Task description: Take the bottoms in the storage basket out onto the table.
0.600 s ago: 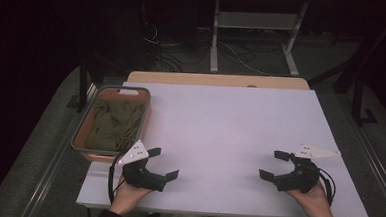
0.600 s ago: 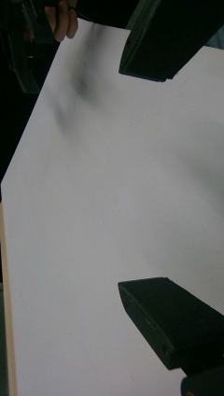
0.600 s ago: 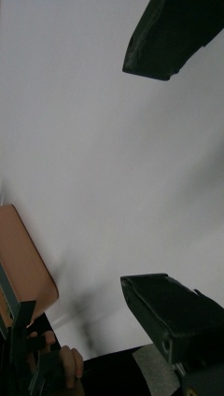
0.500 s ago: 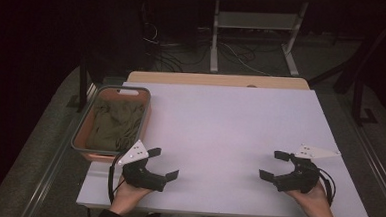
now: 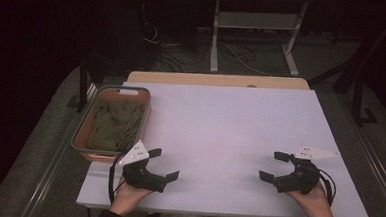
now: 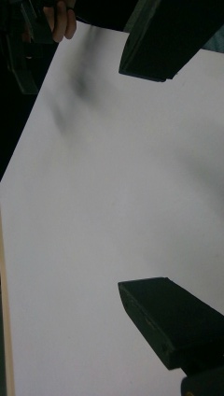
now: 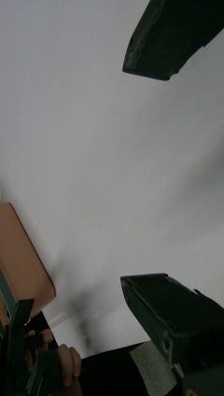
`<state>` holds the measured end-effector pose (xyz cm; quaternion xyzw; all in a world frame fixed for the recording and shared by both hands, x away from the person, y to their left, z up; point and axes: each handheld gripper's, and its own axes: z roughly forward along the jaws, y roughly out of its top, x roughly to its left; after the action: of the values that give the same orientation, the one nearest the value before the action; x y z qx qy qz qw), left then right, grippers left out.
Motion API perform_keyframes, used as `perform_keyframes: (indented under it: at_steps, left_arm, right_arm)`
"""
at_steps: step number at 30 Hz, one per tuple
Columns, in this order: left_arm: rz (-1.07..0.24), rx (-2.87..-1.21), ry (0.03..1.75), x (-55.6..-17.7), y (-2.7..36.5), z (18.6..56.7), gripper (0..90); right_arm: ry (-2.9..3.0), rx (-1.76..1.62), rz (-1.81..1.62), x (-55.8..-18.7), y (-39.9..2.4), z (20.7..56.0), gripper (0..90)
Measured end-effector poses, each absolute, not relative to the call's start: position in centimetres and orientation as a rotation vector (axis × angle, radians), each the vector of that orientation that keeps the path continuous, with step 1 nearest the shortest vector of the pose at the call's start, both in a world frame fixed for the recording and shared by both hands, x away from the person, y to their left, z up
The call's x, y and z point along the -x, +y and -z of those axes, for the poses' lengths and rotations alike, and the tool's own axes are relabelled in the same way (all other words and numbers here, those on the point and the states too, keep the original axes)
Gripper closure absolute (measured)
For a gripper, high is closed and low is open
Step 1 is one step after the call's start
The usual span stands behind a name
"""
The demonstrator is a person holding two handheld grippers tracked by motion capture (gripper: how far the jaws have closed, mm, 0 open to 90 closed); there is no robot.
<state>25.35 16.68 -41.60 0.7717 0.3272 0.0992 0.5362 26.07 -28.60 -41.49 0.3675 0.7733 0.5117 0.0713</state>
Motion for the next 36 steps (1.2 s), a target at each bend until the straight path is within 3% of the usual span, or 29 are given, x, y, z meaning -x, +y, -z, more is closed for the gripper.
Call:
perform_keyframes:
  at_steps: [36]
  left_arm:
    - [-0.224, -1.916, 0.795, -25.5, 18.3, 38.5, 0.0]
  right_arm:
    - [2.313, -1.128, -1.531, -25.8, -28.9, 41.5, 0.3]
